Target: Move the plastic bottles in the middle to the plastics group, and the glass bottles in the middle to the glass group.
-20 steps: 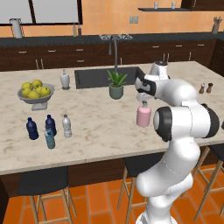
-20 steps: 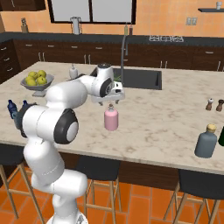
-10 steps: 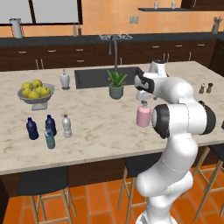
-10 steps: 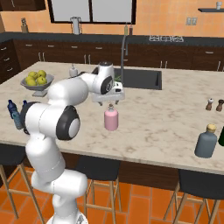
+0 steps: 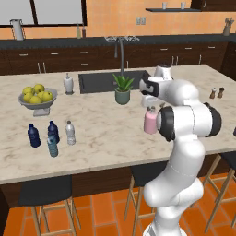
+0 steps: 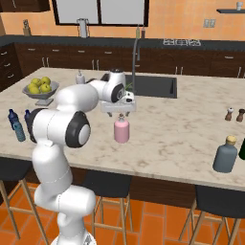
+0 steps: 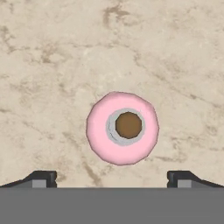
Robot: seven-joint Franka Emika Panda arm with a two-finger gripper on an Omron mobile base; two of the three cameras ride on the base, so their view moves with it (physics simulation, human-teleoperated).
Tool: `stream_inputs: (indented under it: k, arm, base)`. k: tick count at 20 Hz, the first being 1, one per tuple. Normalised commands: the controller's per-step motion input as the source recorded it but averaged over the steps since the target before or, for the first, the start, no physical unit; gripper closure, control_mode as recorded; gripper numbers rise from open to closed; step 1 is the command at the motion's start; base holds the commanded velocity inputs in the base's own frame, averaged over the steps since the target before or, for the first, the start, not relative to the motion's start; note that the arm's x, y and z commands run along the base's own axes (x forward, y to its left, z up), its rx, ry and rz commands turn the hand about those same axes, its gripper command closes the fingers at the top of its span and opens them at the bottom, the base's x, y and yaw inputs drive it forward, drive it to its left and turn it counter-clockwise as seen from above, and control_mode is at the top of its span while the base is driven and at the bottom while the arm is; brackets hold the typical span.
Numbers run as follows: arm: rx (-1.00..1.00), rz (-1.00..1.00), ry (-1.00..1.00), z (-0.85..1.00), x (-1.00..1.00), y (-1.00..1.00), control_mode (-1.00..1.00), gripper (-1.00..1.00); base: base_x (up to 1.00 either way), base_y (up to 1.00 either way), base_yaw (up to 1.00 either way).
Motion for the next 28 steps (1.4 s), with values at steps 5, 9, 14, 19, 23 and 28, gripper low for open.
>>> stream_inputs:
  k: [5,9,14,19,23,28]
  arm:
    - [0.00,0.00,0.00,-0.26,0.18,0.00,-1.00,-1.00]
    - [0.00,0.00,0.00,-0.24,0.09,0.00,-1.00,-1.00]
    - [0.00,0.00,0.00,-0.15,0.14,0.00,-1.00,-1.00]
    - [0.00,0.00,0.00,0.00,0.06,0.00,-1.00,-1.00]
    - [0.00,0.00,0.00,0.00,0.11,-0.06,-1.00,-1.00]
    - [0.00,0.00,0.00,0.00,0.08,-0.05,-1.00,-1.00]
  base:
    - [0.00,0.00,0.00]
    - [0.00,0.00,0.00]
    - [0.00,0.00,0.00]
    - [0.00,0.00,0.00]
    - [0.00,0.00,0.00]
    - [0.00,0.00,0.00]
